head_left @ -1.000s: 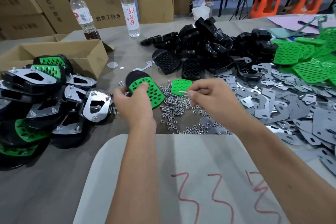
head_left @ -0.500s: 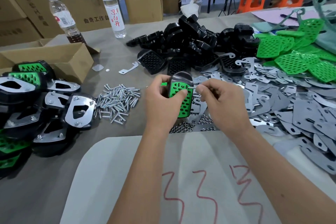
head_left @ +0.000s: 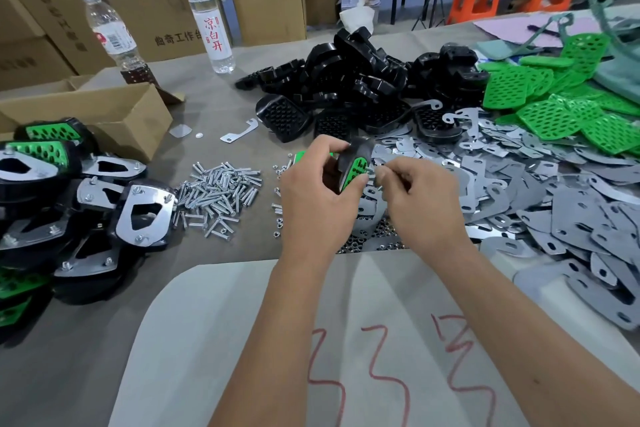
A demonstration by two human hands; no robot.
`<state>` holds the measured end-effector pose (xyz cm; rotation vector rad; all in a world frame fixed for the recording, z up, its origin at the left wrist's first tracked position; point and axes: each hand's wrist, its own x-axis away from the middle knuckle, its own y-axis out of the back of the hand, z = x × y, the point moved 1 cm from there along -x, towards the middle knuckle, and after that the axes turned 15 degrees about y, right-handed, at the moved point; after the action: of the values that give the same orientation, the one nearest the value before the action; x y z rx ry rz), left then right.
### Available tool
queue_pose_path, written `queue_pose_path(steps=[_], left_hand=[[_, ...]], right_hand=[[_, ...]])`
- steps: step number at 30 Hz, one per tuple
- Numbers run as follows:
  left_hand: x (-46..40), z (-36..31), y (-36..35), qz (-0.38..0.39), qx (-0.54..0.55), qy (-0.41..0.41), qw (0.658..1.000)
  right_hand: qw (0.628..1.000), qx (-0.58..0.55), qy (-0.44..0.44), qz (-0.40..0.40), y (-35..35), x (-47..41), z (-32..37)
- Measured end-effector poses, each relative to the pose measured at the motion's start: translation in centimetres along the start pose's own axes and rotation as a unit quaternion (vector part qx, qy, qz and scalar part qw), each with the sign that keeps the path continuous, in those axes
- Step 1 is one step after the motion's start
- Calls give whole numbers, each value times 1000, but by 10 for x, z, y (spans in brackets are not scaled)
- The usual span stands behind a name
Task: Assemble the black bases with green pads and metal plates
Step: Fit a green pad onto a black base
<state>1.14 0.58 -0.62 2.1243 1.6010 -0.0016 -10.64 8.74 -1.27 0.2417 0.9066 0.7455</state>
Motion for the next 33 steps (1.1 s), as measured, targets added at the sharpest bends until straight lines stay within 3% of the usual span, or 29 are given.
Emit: queue_pose_path(steps=[5, 13, 16, 19, 21, 25, 33], left_hand=[[-1, 3, 1, 13, 43, 30, 999], [-1, 3, -6, 20, 68, 67, 995], [-5, 9, -5, 6, 144, 165, 976], [-9, 17, -4, -31, 240, 284, 928], [-12, 21, -3, -55, 262, 316, 910], [-14, 22, -3, -75, 283, 329, 898], [-10, 16, -8, -84, 280, 305, 907]], right_hand=[[992, 84, 91, 22, -1, -5, 5], [990, -115, -74, -31, 2, -2, -9], [985, -135, -81, -66, 4, -1, -8], [981, -179, -62, -33, 2, 1, -4], [980, -194, -47, -6, -1, 1, 0], [981, -191, -39, -24, -5, 2, 2], [993, -110, 6, -46, -8, 5, 0]])
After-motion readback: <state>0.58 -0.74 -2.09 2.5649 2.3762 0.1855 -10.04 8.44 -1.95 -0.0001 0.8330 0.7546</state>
